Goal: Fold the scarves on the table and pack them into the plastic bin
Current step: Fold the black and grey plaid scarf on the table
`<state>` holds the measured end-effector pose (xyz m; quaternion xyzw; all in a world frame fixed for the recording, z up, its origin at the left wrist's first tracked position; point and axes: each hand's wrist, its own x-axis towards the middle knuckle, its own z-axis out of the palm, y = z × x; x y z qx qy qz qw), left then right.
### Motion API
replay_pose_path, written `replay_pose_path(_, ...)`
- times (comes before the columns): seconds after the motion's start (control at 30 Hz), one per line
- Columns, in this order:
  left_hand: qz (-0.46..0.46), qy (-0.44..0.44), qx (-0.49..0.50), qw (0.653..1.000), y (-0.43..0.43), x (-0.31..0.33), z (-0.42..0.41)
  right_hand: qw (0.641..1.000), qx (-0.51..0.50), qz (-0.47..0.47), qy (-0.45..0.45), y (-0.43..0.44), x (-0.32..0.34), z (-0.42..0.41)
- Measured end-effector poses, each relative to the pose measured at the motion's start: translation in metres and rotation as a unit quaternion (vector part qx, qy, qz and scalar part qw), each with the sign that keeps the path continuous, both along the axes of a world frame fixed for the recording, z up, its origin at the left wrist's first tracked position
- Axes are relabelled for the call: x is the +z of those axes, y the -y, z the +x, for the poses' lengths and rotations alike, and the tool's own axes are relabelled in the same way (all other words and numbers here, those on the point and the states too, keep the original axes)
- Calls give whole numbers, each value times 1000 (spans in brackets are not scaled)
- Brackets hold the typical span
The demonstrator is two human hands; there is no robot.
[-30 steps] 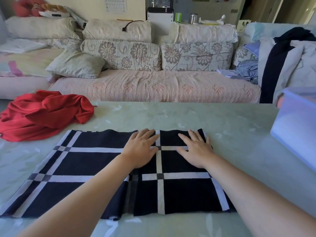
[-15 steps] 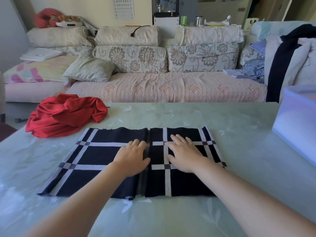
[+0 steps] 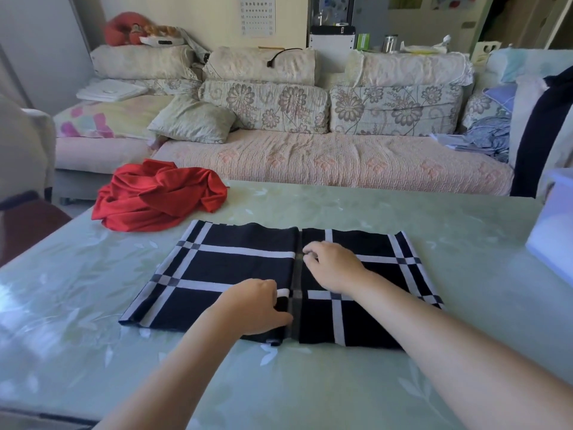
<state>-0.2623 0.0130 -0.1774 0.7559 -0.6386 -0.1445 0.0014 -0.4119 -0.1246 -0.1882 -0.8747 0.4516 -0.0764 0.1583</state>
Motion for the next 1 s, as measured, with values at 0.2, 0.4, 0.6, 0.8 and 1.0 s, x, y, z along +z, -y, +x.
replay_pose_path(0.2, 9, 31, 10, 999, 16, -5, -11, 994, -98, -10, 57, 36, 1, 44)
replay_pose_path(0.4, 22, -5, -7, 1000, 24, 5, -9, 992, -118, 16, 28, 61, -10, 77)
replay_pose_path(0.6, -33, -96, -1, 995, 30, 25, 4, 981, -98, -30, 164, 73, 1, 94)
replay_pose_path(0.8, 69, -55, -37, 995, 37, 2, -6, 990, -108, -72, -48, 72, -11, 86)
replay_pose_path(1.0, -172, 54, -61, 982, 34, -31, 2, 994, 29, -86, -56, 36, -26, 61)
